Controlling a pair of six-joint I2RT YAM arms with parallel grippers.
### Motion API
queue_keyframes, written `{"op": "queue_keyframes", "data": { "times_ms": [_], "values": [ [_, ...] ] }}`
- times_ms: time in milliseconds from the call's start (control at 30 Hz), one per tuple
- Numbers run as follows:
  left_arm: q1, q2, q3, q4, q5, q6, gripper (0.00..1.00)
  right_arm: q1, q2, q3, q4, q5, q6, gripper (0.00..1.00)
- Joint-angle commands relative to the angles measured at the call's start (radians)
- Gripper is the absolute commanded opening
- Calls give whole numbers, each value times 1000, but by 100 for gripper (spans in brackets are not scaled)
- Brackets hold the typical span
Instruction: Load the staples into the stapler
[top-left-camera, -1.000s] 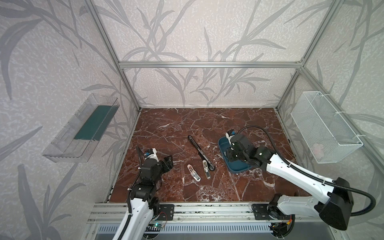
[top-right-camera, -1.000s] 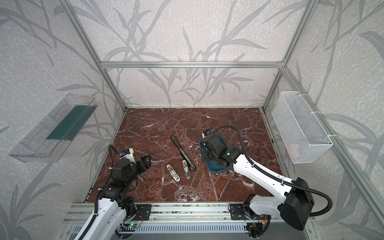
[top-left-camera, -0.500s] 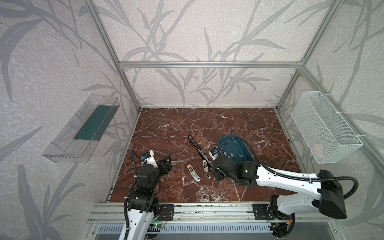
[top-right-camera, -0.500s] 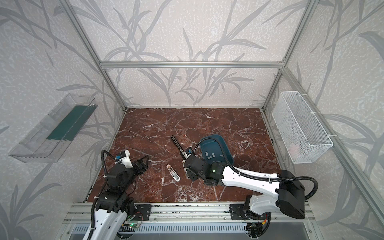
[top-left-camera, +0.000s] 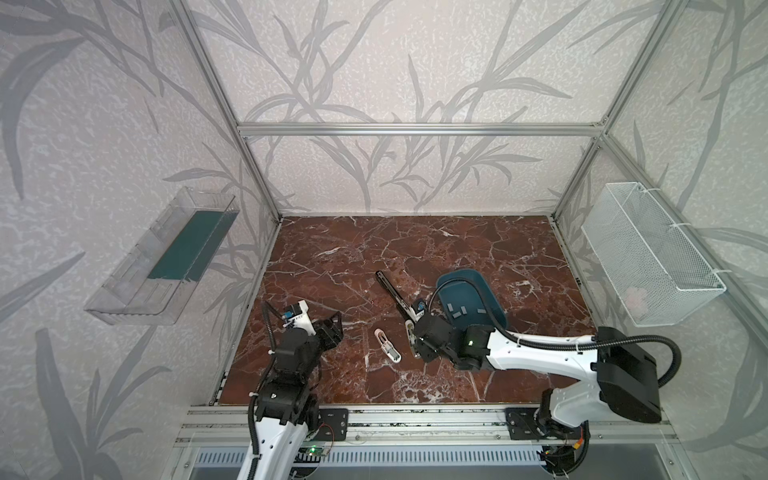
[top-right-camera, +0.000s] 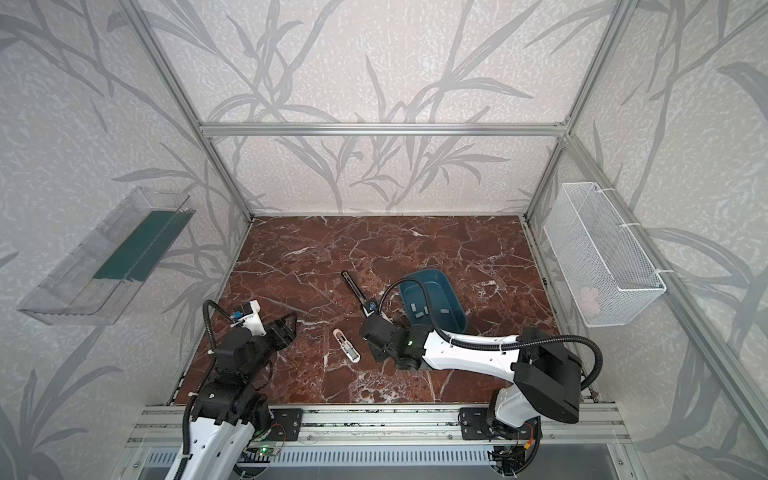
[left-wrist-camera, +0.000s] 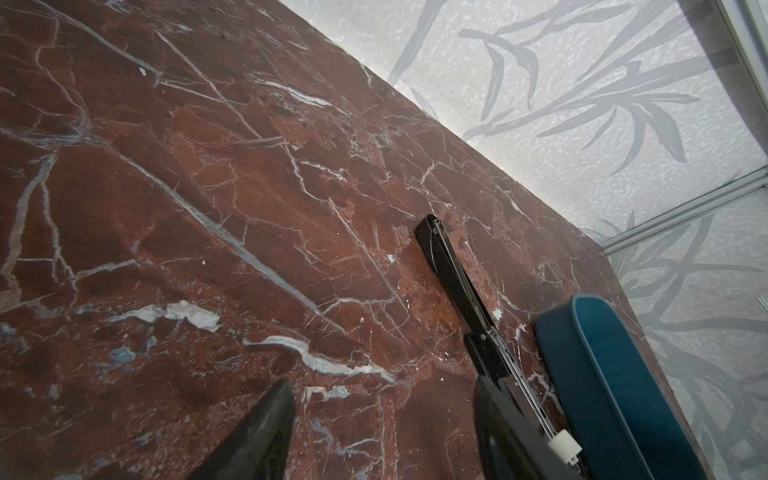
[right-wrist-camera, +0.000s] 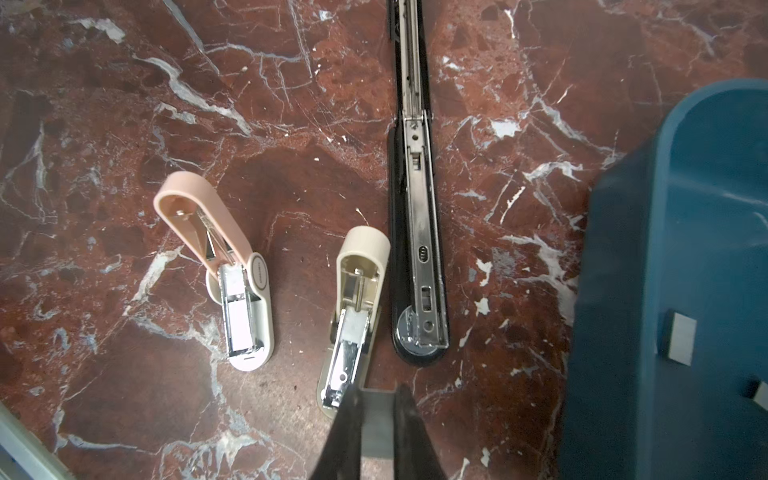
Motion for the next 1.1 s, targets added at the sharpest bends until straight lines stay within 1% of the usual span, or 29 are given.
{"op": "queue_keyframes", "data": {
  "times_ms": [0, 200, 233, 367, 500, 600, 667, 767, 1067],
  "values": [
    [-3, 8, -12, -11, -19, -8, 69, 4, 21, 20, 24, 9, 1, 14],
    [-2, 20, -14, 1, -6, -7, 69, 4, 60, 24, 28, 15, 1, 14],
    [-2, 24, -16, 11, 9, -5, 69, 5, 67, 27, 29, 16, 2, 14],
    [-4, 33, -22, 67, 130, 8, 66, 5, 84, 46, 18, -20, -9, 14],
    [-8, 11, -27, 73, 196, -4, 66, 9, 91, 58, 13, -35, -8, 14],
    [-12, -18, -39, 83, 223, -15, 66, 13, 103, 68, 15, -65, 9, 14],
    [-12, -29, -49, 101, 238, -22, 66, 13, 123, 79, 9, -81, 17, 14],
    [-13, -30, -51, 100, 225, -23, 66, 14, 151, 96, -11, -85, 25, 14],
    [-14, 30, -46, 131, 235, -19, 66, 13, 169, 107, -29, -69, 30, 14]
  ]
}}
